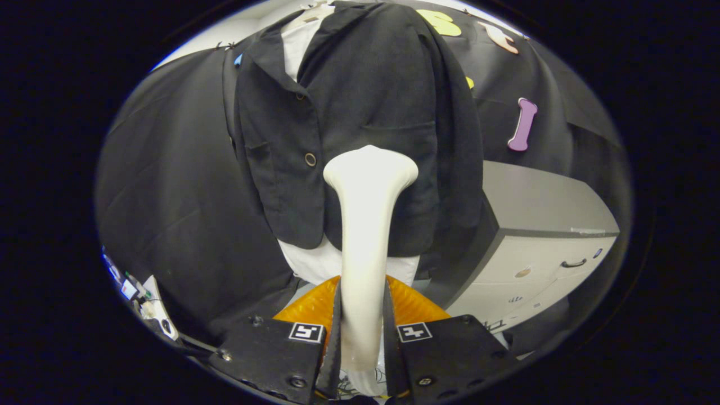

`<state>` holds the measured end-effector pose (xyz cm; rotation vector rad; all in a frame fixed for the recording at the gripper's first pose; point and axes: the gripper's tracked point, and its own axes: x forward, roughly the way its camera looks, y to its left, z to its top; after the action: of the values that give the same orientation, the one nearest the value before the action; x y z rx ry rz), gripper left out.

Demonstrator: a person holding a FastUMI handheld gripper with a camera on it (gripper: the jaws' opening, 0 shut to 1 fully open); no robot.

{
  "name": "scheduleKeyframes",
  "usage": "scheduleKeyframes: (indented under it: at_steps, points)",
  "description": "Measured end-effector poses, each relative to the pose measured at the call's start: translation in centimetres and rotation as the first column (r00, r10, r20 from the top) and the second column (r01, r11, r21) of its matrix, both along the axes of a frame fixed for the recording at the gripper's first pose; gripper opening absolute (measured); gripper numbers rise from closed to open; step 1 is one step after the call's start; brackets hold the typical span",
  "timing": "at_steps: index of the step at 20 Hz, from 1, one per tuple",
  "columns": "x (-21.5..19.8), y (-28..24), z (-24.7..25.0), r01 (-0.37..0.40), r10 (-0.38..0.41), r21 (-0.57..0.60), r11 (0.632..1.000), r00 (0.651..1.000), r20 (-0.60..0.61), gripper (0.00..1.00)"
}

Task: Iron the clothes twice with a garment steamer, once on the left side and once on the right side.

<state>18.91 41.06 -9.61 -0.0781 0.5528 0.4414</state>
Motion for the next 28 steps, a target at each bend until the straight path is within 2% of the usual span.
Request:
scheduleKeyframes:
  at_steps: [6, 11, 20, 28]
  points:
    - [-0.1, -0.4, -1.9, 0.009, -0.010, -0.010, 1.000, 0.999, -0.044, 0.34]
    - [-0.3, -0.4, -0.8, 0.010, -0.010, 0.006, 1.000, 1.000, -0.028, 0.34]
    - [-2.6, 1.9, 7.9, -0.024, 0.018, 0.051, 0.998, 0.994, 0.110, 0.34]
    - [-5.4, 8.9, 16.2, -0.142, 0.120, 0.083, 0.986, 0.965, 0.234, 0.34]
